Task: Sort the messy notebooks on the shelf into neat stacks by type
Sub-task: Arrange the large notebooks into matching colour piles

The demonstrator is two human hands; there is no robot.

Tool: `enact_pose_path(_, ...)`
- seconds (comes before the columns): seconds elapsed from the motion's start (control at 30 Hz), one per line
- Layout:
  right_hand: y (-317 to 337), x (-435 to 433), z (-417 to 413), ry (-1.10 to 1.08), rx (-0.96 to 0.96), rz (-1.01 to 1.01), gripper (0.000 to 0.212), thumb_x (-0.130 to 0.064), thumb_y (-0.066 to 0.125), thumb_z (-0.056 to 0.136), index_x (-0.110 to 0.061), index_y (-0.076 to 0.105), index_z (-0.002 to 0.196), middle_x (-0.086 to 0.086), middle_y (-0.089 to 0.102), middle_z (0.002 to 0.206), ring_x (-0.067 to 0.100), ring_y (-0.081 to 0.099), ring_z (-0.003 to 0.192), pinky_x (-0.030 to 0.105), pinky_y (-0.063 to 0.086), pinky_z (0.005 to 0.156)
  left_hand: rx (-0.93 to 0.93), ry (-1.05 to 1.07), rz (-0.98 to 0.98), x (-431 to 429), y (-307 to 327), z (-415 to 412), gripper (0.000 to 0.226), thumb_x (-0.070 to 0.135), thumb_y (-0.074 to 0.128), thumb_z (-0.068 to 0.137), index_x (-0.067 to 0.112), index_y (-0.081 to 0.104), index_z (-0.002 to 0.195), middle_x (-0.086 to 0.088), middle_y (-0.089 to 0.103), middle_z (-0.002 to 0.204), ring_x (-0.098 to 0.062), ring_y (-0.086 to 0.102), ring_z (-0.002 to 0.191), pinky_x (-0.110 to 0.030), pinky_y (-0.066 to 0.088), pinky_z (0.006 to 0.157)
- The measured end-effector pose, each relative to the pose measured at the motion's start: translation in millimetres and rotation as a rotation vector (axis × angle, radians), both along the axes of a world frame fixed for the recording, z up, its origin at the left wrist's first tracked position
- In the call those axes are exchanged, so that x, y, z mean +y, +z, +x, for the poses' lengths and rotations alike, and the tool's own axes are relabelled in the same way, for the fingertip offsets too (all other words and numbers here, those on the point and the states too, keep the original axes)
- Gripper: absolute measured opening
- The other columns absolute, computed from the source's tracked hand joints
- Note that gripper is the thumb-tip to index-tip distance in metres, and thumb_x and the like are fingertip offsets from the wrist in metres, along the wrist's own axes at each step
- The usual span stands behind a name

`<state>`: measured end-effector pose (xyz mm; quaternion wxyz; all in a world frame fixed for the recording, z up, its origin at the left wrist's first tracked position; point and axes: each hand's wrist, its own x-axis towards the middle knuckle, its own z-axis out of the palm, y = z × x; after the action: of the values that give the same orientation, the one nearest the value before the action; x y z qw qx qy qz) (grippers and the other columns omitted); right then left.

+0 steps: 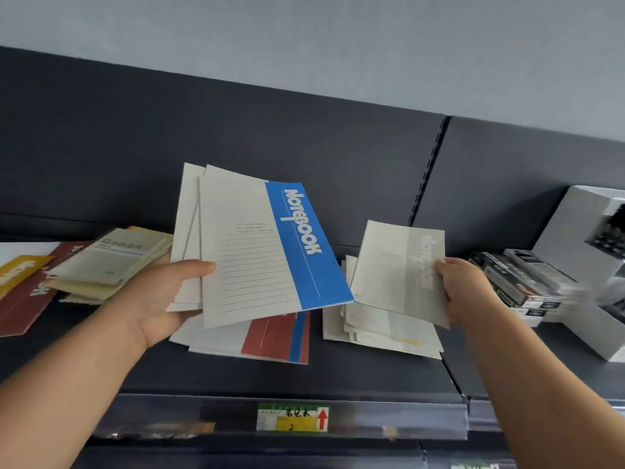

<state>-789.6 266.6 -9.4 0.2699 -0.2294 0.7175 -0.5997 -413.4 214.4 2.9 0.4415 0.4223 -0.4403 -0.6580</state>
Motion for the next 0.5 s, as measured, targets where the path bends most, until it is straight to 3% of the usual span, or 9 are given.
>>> enact_pose_path(0.17, -24, -15, -34, 0.130, 0.037, 0.118, 0.017, -0.019, 0.054, 0.097, -0.012, 0.065, 0.106, 0.009, 0.068, 0.092, 0.030, 0.064, 0.080, 0.039, 0.055, 0.073, -0.015, 0.092, 0.029, 18, -5, -32, 0.023, 0.002, 0.057, 0.089, 0.017, 0.067, 0.104, -0.004, 0.076, 0.092, -0.019, 0.070, 0.084, -0.035, 0.049, 0.068)
enact_pose_path(0.33, -38, -19, -41, 0.244, 0.417, 0.371, 0.019, -0.015, 0.053, 0.091, -0.004, 0.058, 0.077, 0.014, 0.058, 0.077, 0.026, 0.052, 0.069, 0.032, 0.043, 0.066, -0.012, 0.137, 0.051, 27, -7, -52, 0.026, 0.002, 0.056, 0.090, 0.017, 0.066, 0.109, -0.005, 0.075, 0.096, -0.023, 0.068, 0.093, -0.038, 0.051, 0.072)
enact_pose_path(0.5, -43, -19, -38, 0.338, 0.521, 0.457, 0.022, -0.015, 0.051, 0.093, 0.001, 0.065, 0.100, 0.015, 0.058, 0.088, 0.024, 0.051, 0.077, 0.030, 0.042, 0.068, -0.046, 0.114, 0.029, 30, -7, -57, 0.028, 0.002, 0.056, 0.090, 0.017, 0.065, 0.112, -0.005, 0.076, 0.096, -0.021, 0.072, 0.087, -0.037, 0.054, 0.069)
